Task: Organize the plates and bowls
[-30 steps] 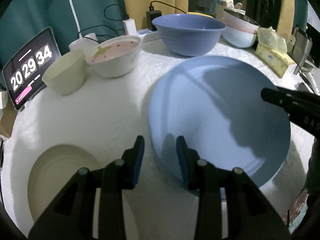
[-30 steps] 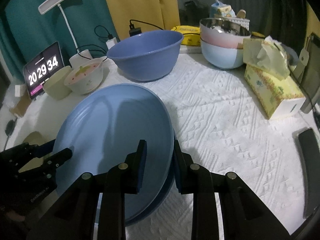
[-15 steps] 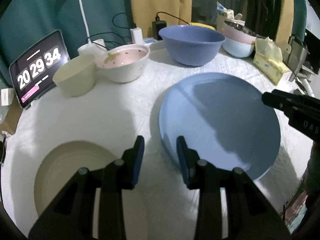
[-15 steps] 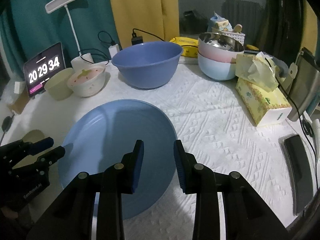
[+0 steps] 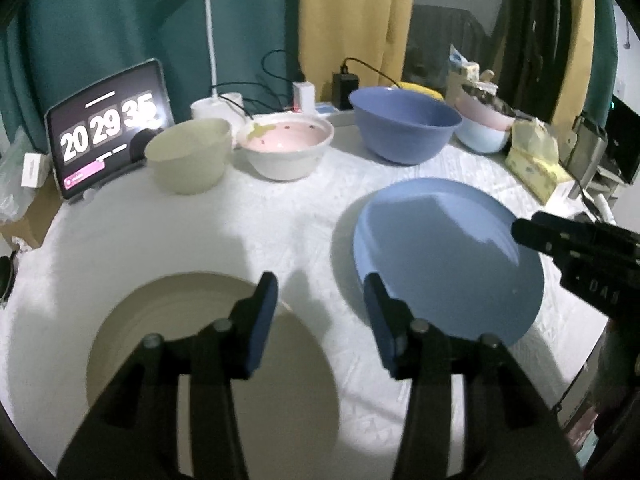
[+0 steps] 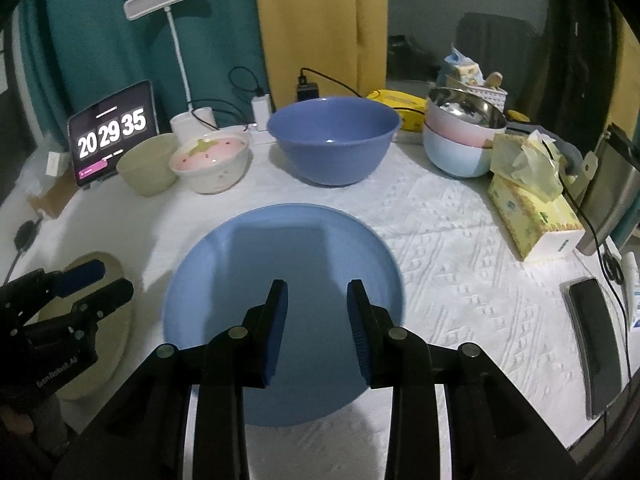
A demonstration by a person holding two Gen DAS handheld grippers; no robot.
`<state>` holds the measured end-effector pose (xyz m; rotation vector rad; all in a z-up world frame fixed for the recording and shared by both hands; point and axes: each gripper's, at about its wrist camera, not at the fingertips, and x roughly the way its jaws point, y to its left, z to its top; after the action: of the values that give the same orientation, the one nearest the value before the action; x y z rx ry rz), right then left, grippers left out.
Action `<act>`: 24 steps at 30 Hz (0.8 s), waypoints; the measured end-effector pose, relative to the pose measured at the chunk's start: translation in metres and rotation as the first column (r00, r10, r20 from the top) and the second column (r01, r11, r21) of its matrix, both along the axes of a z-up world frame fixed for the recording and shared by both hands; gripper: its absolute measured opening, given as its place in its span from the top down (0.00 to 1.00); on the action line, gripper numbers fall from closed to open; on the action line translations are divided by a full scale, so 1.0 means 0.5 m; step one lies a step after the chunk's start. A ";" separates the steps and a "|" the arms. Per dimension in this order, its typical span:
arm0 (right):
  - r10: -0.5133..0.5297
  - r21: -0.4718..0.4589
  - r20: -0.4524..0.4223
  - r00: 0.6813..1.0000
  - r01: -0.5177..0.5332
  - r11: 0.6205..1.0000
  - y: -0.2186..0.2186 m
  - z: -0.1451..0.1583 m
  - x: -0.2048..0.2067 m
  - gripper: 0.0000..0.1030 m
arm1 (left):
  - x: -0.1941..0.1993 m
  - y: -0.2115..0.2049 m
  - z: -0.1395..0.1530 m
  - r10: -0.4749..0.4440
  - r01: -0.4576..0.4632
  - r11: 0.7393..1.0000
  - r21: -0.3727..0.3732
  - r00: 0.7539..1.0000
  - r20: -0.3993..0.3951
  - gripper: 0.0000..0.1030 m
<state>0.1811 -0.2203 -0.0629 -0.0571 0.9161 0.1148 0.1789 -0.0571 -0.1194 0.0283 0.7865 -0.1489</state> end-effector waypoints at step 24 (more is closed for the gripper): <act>0.098 -0.023 -0.017 0.995 -0.099 0.995 0.159 0.000 -0.041 0.68 | -0.072 0.149 0.003 0.082 -0.079 0.995 -0.056 0.996 0.045 0.55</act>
<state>0.1605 -0.1409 -0.0629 -0.1235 0.9303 0.1962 0.1429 0.0174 -0.1177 -0.0510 0.7348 -0.0925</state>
